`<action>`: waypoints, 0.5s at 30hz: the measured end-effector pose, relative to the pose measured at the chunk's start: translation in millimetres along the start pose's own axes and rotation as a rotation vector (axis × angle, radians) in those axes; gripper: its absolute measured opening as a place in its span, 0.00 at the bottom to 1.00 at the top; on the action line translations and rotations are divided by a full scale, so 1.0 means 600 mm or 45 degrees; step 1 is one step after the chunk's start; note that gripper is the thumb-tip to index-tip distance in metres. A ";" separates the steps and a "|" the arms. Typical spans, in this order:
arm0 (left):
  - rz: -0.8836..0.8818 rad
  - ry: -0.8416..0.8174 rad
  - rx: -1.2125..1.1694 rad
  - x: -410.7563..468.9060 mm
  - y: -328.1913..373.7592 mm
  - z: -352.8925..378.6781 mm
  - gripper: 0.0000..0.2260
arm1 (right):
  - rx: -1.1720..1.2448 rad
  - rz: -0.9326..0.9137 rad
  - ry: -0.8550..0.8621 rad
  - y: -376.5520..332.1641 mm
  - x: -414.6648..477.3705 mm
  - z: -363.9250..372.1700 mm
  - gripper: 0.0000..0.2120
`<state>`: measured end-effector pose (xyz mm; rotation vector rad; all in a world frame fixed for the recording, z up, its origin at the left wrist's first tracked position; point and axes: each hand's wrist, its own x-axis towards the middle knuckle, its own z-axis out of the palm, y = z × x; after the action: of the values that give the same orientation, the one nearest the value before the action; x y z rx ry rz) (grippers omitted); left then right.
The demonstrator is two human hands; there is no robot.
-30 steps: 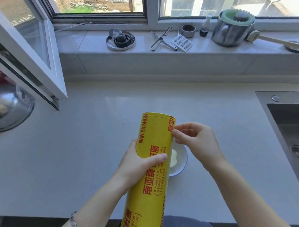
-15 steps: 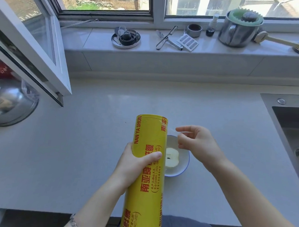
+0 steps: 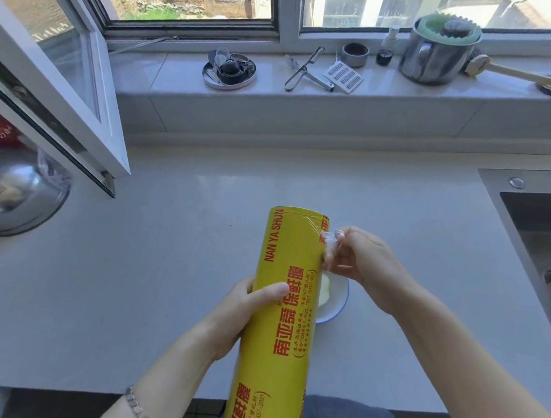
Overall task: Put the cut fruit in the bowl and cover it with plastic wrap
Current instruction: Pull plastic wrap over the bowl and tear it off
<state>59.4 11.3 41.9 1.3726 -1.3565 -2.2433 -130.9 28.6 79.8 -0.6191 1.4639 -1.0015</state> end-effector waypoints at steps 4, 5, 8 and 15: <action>-0.015 0.149 -0.104 0.010 -0.013 0.021 0.25 | 0.215 0.168 -0.047 0.015 -0.003 0.001 0.08; -0.019 0.171 -0.110 0.011 -0.015 0.024 0.25 | 0.171 0.157 -0.088 0.022 -0.007 0.000 0.06; -0.014 0.223 -0.064 0.013 -0.015 0.031 0.27 | -0.124 0.051 -0.094 0.031 -0.018 -0.005 0.04; -0.032 0.391 0.097 0.028 0.008 0.027 0.36 | -0.609 -0.177 -0.045 0.027 -0.020 -0.022 0.10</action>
<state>35.7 8.9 37.8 1.6842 -1.3334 -1.9105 -139.3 49.7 71.3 -1.0887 1.6582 -0.7385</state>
